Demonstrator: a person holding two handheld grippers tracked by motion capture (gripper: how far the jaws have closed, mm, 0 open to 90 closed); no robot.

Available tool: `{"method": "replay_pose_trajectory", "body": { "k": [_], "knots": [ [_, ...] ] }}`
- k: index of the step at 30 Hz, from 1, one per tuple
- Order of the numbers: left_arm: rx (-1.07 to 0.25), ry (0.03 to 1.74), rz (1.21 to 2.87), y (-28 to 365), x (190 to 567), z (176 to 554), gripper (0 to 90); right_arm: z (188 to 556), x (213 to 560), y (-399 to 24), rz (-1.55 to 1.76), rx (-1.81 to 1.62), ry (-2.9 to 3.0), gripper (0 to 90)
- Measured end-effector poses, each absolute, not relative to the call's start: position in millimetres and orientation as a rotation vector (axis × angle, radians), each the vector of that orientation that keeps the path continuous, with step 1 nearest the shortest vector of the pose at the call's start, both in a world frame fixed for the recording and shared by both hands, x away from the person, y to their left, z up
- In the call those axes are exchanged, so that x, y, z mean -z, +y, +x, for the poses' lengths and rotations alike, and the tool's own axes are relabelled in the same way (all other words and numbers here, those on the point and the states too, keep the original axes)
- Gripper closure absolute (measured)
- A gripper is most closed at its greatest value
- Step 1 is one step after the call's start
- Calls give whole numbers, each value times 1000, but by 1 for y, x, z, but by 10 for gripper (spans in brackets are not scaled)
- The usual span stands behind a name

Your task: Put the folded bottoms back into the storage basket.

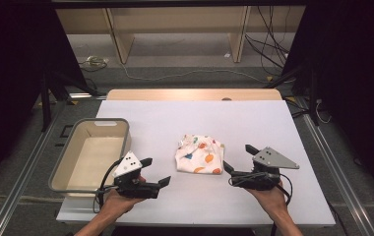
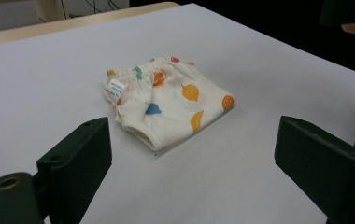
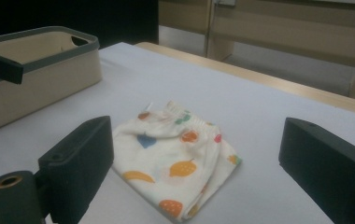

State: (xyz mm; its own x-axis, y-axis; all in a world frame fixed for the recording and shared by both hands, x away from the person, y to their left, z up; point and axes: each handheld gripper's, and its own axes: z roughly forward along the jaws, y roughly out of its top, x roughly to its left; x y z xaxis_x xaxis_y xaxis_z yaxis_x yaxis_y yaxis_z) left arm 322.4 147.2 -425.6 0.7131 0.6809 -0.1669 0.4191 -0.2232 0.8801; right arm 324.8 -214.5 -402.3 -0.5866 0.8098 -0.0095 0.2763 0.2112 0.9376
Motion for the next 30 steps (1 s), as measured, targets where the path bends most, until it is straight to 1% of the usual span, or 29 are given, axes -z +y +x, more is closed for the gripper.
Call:
{"method": "replay_pose_trajectory", "body": {
  "k": [4,11,16,30],
  "knots": [
    [-289,880,1872,144,429,326,129,332,404,-215,1032,-1358,1993,107],
    [-246,925,1912,138,433,332,131,346,408,-218,1097,-1362,2007,107],
    [-208,998,1899,137,436,339,136,359,410,-222,1165,-1373,2013,111],
    [-143,1120,1902,133,443,350,158,386,418,-222,1301,-1317,2067,113]
  ]
}}
